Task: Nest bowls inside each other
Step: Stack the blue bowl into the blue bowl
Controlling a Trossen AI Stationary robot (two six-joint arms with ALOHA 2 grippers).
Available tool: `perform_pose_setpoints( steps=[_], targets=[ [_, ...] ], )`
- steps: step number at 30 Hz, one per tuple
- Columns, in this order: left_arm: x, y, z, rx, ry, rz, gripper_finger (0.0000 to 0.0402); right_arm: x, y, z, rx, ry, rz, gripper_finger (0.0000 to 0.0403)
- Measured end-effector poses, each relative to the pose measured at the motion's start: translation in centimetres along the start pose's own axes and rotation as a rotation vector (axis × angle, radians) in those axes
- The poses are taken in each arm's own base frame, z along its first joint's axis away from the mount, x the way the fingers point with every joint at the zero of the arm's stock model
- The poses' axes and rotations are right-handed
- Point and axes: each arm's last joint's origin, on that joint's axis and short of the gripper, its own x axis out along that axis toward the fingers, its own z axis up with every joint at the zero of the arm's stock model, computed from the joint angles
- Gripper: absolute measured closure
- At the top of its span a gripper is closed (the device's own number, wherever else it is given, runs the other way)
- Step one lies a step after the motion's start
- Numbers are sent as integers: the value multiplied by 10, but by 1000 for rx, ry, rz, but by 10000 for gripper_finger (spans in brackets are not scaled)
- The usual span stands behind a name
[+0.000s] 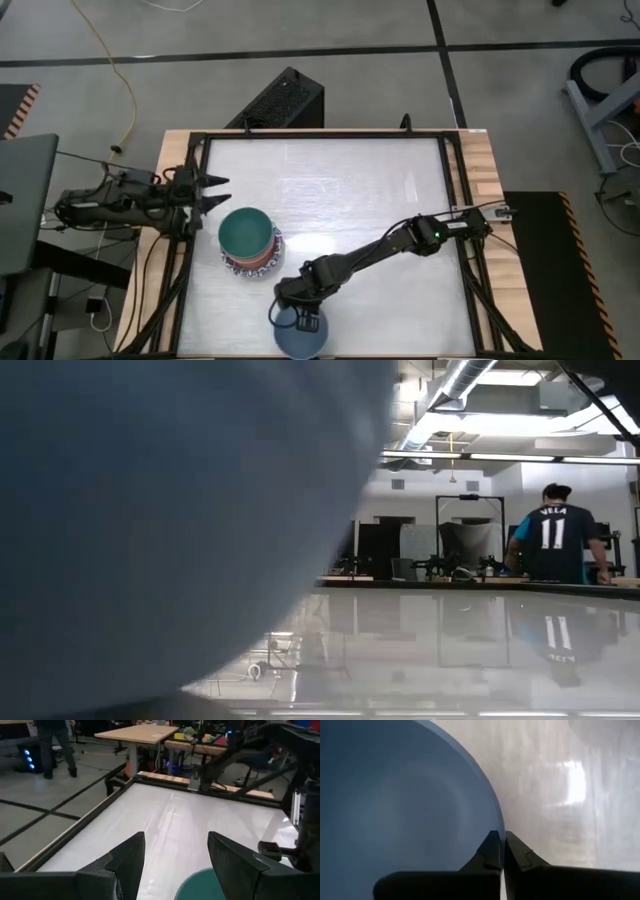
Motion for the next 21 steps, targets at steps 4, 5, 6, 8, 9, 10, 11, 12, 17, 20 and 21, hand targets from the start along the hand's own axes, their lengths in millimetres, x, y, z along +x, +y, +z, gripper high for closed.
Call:
perform_pose_setpoints(
  steps=[4,5,6,8,9,10,11,12,17,20,21],
  targets=[
    [-6,3,8,6,-3,61,195,-6,-6,1,-19,23,-23,394],
    [-8,4,9,7,-3,88,195,-9,-8,2,-19,21,-23,394],
    [-10,5,11,9,-1,113,195,-13,-10,2,-21,23,-31,394],
    [-13,7,14,15,3,159,195,-23,-15,4,-29,18,-47,394],
    [-15,8,15,20,7,178,195,-31,-17,5,-27,11,-53,394],
    [-16,9,15,28,13,197,195,-38,-20,6,-30,-6,-62,394],
    [-17,9,15,32,22,212,196,-46,-23,9,-34,-31,-74,394],
    [-18,10,16,35,26,222,196,-55,-25,11,-39,-57,-74,394],
    [-19,12,14,50,50,263,196,-109,-40,19,-73,-196,-111,394],
    [-19,12,13,56,55,285,196,-143,-50,26,-102,-328,-130,394],
    [-19,12,14,61,55,292,196,-153,-54,30,-113,-377,-138,394]
  ],
)
